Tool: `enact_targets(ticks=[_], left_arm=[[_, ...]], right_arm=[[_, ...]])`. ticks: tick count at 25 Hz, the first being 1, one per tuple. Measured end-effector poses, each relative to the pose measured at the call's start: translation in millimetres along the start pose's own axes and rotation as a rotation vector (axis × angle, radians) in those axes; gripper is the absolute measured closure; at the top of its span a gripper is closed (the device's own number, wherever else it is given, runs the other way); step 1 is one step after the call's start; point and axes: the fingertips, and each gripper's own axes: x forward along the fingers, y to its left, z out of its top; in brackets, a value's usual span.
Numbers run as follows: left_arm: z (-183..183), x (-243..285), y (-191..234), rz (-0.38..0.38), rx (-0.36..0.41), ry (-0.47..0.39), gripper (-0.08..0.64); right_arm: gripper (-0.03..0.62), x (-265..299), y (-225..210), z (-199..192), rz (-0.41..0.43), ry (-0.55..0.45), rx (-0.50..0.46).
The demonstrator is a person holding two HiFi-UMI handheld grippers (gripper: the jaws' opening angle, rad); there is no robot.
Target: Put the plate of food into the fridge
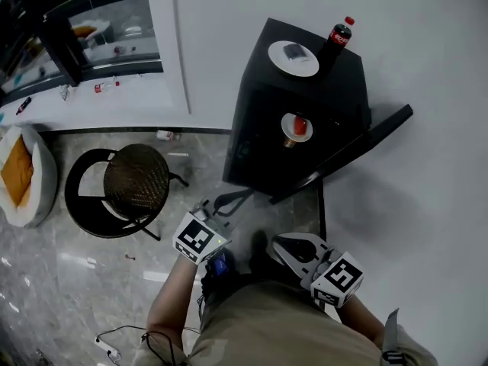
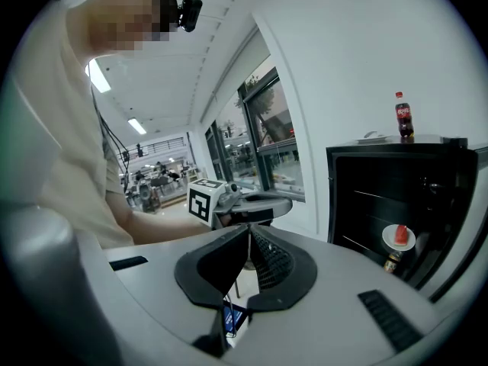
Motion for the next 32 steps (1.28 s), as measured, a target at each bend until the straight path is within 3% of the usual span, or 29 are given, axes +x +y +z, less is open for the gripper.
enact_targets(ticks=[8,19,23,32], left_arm=[[8,43,13,-0.005,0.008,0.041,0.548],[37,74,36,0.112,0.017,0.101,0.548],[37,88,43,0.161,0.027,0.143,0.548],[52,110,55,0.227,0.029,0.121,0.548]], right_arm=[[0.569,3,-50,13,0.035,-0.041,0.042],[0.569,-4,-124,34,0.144,-0.102,0.064],[0.569,-9,-147,44,0.182,-0.108,0.039],[0.569,-12,-191,82,0.213,-0.109,-0.057]])
